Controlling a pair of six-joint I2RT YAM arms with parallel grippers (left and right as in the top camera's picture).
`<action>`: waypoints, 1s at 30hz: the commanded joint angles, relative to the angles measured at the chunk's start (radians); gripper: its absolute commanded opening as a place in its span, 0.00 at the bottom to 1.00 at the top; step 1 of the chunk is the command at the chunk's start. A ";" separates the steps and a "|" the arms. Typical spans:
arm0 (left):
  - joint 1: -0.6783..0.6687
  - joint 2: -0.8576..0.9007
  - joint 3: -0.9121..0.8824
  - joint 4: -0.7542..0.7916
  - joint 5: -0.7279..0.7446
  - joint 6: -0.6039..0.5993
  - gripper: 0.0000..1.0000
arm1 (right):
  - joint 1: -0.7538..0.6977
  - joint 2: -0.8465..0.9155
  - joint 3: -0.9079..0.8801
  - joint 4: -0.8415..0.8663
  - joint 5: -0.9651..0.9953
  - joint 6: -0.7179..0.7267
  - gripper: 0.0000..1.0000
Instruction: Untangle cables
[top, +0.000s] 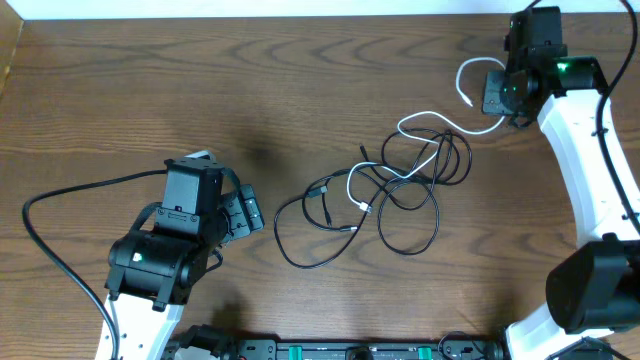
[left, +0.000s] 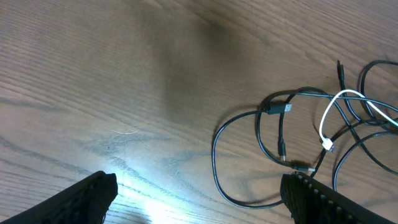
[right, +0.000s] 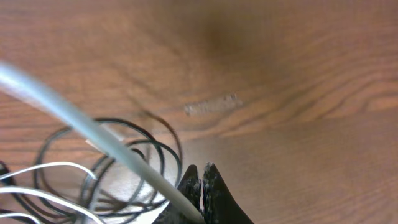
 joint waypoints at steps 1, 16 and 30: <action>0.002 0.001 0.003 0.002 -0.002 0.010 0.89 | -0.002 0.003 0.006 -0.018 -0.011 -0.013 0.01; 0.002 0.001 0.003 0.004 -0.002 0.029 0.89 | 0.023 0.004 -0.042 -0.079 -0.360 -0.197 0.93; 0.002 0.001 0.003 0.004 -0.002 0.029 0.89 | 0.212 0.030 -0.182 0.126 -0.369 -0.495 0.99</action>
